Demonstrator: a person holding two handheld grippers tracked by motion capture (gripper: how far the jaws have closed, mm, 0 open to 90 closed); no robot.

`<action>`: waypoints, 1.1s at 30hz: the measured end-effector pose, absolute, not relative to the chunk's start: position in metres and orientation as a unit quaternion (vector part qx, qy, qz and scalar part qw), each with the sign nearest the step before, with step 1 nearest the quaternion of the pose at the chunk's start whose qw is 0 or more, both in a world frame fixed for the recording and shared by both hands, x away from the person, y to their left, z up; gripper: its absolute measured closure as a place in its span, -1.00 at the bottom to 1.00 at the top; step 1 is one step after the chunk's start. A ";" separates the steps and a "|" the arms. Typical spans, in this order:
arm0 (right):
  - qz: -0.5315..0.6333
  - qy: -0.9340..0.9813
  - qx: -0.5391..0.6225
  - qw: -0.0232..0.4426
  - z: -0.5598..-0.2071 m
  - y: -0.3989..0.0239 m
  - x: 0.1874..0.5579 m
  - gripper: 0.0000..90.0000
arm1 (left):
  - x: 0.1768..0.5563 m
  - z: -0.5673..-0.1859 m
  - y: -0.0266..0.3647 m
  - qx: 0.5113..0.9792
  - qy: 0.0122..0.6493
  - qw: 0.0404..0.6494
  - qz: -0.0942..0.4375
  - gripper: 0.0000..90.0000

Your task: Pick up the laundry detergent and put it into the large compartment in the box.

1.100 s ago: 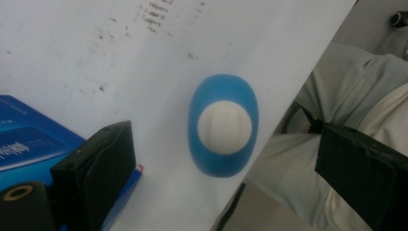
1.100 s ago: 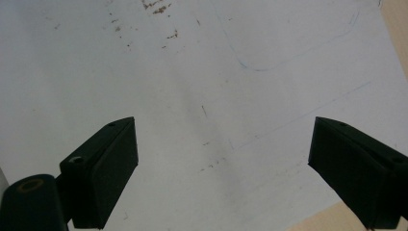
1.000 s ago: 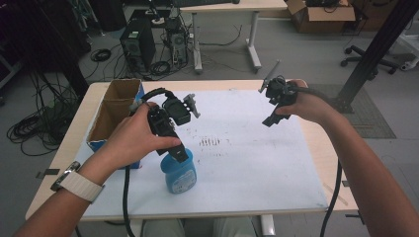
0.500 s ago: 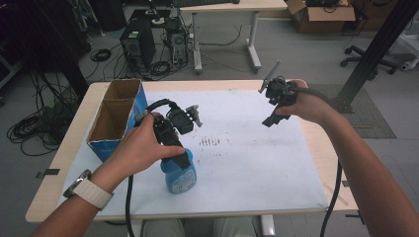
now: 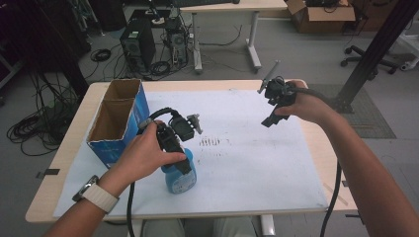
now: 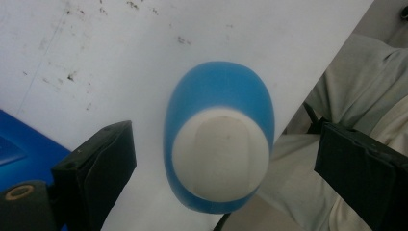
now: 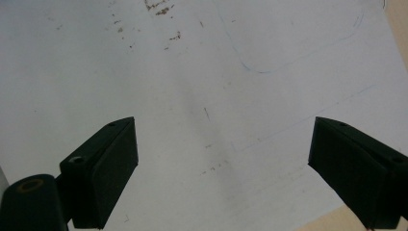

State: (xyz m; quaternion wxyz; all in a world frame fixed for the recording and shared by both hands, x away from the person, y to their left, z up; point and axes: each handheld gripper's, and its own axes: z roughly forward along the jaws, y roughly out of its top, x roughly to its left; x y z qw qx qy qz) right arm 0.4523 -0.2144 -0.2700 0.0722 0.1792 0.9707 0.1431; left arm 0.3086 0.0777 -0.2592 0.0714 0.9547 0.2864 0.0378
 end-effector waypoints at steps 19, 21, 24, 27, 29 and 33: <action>0.144 0.971 0.177 0.071 -0.272 -0.213 0.453 -0.78 | 0.311 -0.275 0.081 0.955 0.287 0.074 0.031 -0.74; 0.143 0.971 0.178 0.071 -0.272 -0.213 0.453 -0.78 | 0.311 -0.275 0.081 0.955 0.286 0.074 0.031 -0.71; 0.145 0.971 0.178 0.070 -0.272 -0.212 0.453 -0.78 | 0.312 -0.276 0.080 0.956 0.284 0.073 0.030 -0.65; 0.145 0.971 0.178 0.071 -0.272 -0.212 0.453 -0.78 | 0.312 -0.276 0.081 0.956 0.282 0.075 0.033 -0.59; 0.145 0.971 0.178 0.072 -0.272 -0.213 0.453 -0.78 | 0.312 -0.277 0.082 0.956 0.283 0.074 0.032 -0.57; 0.145 0.971 0.178 0.072 -0.272 -0.213 0.452 -0.78 | 0.313 -0.278 0.082 0.956 0.284 0.072 0.033 -0.54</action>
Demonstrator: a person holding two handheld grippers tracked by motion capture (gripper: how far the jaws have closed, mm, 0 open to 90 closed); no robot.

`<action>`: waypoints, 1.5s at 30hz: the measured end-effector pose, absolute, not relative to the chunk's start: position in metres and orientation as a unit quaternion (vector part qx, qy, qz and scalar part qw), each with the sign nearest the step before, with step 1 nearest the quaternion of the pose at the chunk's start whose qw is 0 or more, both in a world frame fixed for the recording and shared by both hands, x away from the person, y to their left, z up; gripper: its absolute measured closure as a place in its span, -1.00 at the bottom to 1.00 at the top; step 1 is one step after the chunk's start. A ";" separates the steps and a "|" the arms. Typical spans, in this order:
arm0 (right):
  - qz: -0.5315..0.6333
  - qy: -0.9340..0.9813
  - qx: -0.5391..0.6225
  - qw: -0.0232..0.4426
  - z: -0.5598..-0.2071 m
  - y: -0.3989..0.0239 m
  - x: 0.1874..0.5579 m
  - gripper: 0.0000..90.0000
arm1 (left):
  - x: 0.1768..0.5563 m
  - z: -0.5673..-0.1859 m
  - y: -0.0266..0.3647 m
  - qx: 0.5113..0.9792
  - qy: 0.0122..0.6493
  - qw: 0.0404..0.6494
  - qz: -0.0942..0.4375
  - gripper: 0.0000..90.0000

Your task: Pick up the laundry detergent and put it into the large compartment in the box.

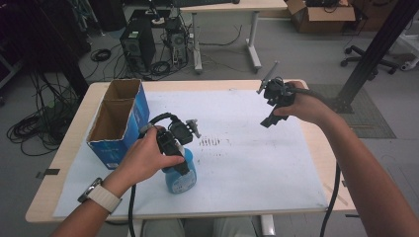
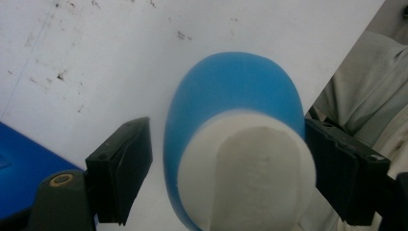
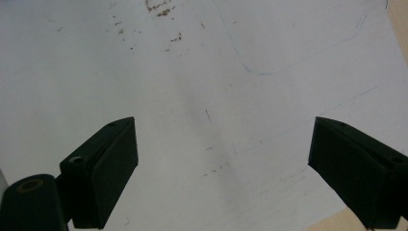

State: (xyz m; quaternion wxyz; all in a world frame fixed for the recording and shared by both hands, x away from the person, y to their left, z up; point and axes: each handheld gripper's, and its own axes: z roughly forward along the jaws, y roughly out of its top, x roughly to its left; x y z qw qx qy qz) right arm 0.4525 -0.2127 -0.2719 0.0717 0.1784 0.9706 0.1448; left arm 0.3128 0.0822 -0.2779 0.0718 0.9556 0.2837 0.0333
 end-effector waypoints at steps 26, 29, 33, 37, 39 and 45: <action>0.147 0.970 0.178 0.072 -0.271 -0.212 0.452 -0.78 | 0.313 -0.279 0.081 0.956 0.282 0.077 0.032 -0.19; 0.147 0.970 0.178 0.072 -0.272 -0.212 0.451 -0.78 | 0.312 -0.279 0.081 0.956 0.281 0.077 0.034 -0.18; 0.148 0.970 0.178 0.072 -0.272 -0.211 0.451 -0.78 | 0.312 -0.279 0.081 0.957 0.279 0.078 0.036 -0.18; 0.147 0.970 0.178 0.071 -0.272 -0.210 0.451 -0.77 | 0.311 -0.279 0.081 0.957 0.276 0.077 0.037 -0.17; 0.147 0.970 0.178 0.071 -0.272 -0.210 0.452 -0.77 | 0.311 -0.278 0.081 0.958 0.276 0.072 0.035 -0.17; 0.148 0.970 0.177 0.070 -0.272 -0.210 0.452 -0.77 | 0.311 -0.270 0.079 0.956 0.281 0.072 0.038 -0.17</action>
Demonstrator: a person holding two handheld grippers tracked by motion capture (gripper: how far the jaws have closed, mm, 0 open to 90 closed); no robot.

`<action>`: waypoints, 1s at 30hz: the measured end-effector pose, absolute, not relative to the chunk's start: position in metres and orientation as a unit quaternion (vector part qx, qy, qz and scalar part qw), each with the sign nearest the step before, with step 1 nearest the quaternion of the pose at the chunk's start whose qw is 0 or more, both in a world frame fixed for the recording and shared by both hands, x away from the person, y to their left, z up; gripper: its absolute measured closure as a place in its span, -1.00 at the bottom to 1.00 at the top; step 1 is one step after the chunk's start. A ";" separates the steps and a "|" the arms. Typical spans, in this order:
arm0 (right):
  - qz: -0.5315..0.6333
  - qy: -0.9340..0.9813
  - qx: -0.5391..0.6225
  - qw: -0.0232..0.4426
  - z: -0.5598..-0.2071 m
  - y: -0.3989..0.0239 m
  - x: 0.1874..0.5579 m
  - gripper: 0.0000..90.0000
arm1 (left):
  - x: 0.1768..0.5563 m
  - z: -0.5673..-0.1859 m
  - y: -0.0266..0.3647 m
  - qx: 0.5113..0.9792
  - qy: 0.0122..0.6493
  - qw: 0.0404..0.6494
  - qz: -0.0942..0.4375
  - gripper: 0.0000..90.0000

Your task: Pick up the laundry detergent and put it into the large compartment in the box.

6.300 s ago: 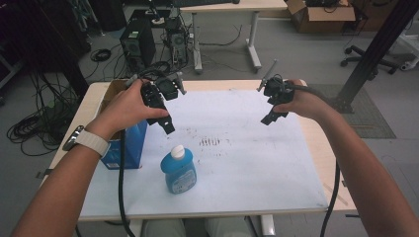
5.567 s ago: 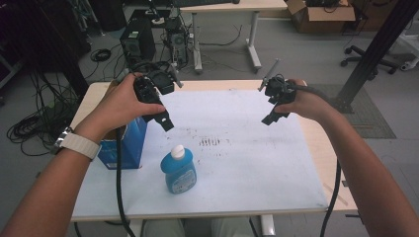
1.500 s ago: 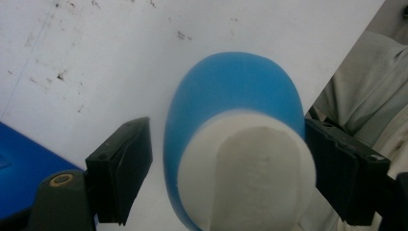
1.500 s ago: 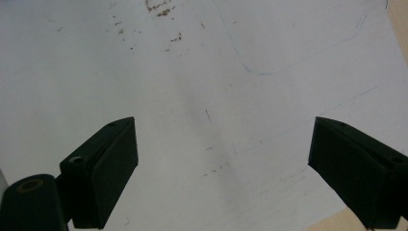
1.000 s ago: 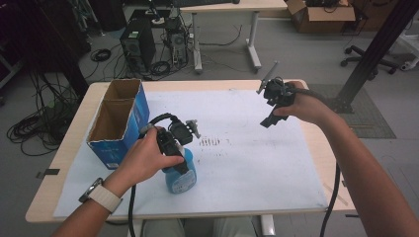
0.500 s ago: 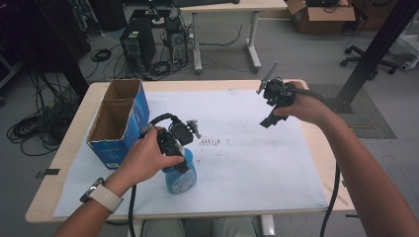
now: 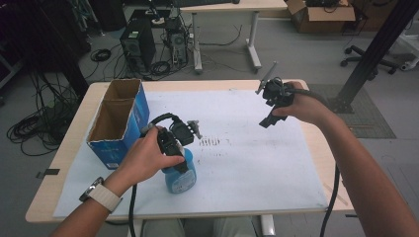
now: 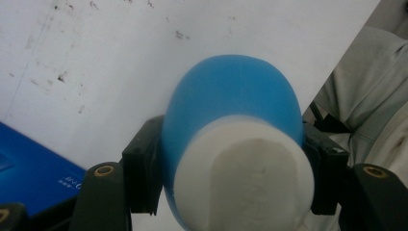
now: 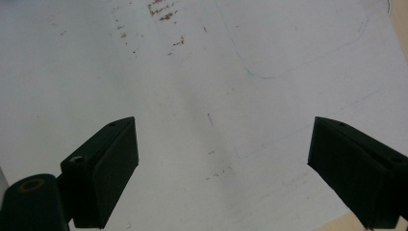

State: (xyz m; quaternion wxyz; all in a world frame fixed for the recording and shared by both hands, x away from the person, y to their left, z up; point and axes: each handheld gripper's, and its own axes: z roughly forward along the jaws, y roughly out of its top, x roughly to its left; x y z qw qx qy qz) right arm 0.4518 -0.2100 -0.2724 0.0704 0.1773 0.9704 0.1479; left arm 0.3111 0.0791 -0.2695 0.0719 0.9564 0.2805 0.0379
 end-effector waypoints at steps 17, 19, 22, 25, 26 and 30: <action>0.148 0.970 0.179 0.073 -0.269 -0.215 0.449 -0.77 | 0.319 -0.164 0.092 0.923 0.373 0.077 0.044 -0.17; 0.149 0.970 0.178 0.074 -0.269 -0.214 0.448 -0.77 | 0.323 -0.149 0.096 0.913 0.398 0.077 0.051 -0.17; 0.151 0.970 0.177 0.075 -0.268 -0.214 0.447 -0.77 | 0.327 -0.130 0.103 0.900 0.425 0.077 0.055 -0.17; 0.151 0.970 0.177 0.076 -0.267 -0.214 0.447 -0.77 | 0.331 -0.112 0.111 0.888 0.449 0.080 0.057 -0.17; 0.151 0.969 0.178 0.076 -0.267 -0.215 0.447 -0.77 | 0.332 -0.108 0.113 0.884 0.456 0.080 0.057 -0.17; 0.151 0.970 0.176 0.077 -0.266 -0.214 0.447 -0.77 | 0.340 -0.093 0.122 0.866 0.491 0.076 0.056 -0.17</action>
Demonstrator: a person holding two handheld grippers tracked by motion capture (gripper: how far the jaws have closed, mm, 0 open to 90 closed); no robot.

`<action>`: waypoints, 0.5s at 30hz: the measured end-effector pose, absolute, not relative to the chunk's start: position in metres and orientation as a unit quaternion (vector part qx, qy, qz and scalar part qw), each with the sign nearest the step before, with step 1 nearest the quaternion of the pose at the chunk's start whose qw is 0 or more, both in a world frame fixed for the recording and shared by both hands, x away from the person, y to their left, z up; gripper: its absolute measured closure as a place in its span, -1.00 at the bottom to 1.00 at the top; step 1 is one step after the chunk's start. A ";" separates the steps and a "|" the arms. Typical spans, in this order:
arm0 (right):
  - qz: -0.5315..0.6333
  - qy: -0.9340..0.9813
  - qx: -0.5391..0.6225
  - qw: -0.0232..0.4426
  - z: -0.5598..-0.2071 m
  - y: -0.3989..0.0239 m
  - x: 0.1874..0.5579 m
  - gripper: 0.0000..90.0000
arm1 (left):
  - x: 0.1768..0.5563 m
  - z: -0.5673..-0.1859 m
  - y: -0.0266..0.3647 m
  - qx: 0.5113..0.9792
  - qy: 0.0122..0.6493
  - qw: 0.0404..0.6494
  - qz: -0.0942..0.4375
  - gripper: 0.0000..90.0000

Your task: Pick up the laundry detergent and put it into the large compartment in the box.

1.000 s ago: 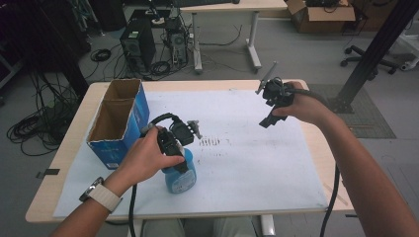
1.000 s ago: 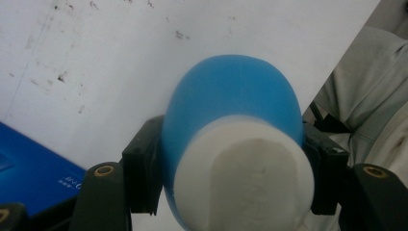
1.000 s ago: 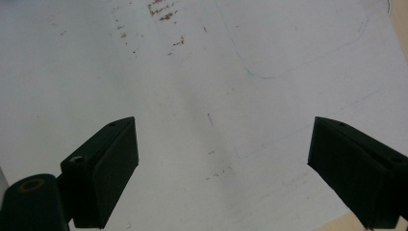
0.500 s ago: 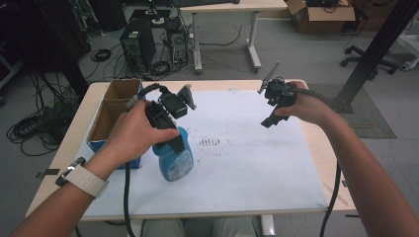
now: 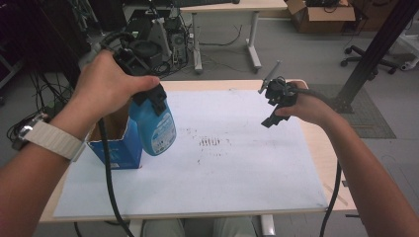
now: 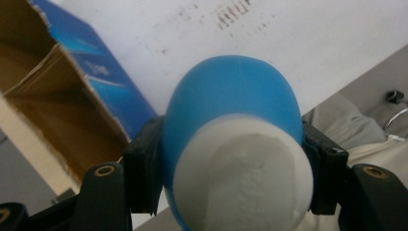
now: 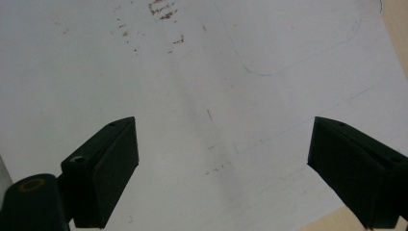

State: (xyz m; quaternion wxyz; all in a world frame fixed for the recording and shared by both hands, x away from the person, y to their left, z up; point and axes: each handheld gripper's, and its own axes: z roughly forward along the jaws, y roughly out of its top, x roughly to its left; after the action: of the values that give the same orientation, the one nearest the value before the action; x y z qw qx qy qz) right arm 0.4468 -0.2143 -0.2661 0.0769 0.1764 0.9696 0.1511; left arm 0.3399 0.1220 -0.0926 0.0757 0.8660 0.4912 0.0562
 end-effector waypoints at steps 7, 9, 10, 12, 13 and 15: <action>0.153 0.969 0.178 0.081 -0.264 -0.213 0.446 -0.77 | 0.354 -0.074 0.142 0.833 0.544 0.076 0.061 -0.17; 0.152 0.969 0.177 0.081 -0.265 -0.213 0.446 -0.77 | 0.357 -0.072 0.148 0.826 0.556 0.077 0.062 -0.17; 0.151 0.969 0.177 0.081 -0.264 -0.213 0.446 -0.77 | 0.359 -0.071 0.152 0.822 0.561 0.077 0.059 -0.17; 0.152 0.969 0.177 0.082 -0.264 -0.214 0.447 -0.77 | 0.362 -0.069 0.158 0.815 0.571 0.081 0.059 -0.17; 0.151 0.969 0.178 0.082 -0.264 -0.214 0.447 -0.77 | 0.364 -0.067 0.161 0.812 0.575 0.083 0.060 -0.17; 0.150 0.970 0.176 0.081 -0.265 -0.214 0.447 -0.77 | 0.366 -0.064 0.166 0.805 0.585 0.087 0.059 -0.17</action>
State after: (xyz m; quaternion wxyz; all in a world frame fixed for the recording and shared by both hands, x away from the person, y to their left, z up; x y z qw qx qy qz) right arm 0.4470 -0.2144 -0.2648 0.0814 0.1757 0.9695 0.1501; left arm 0.3664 0.1663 -0.0640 0.0865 0.8045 0.5846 0.0591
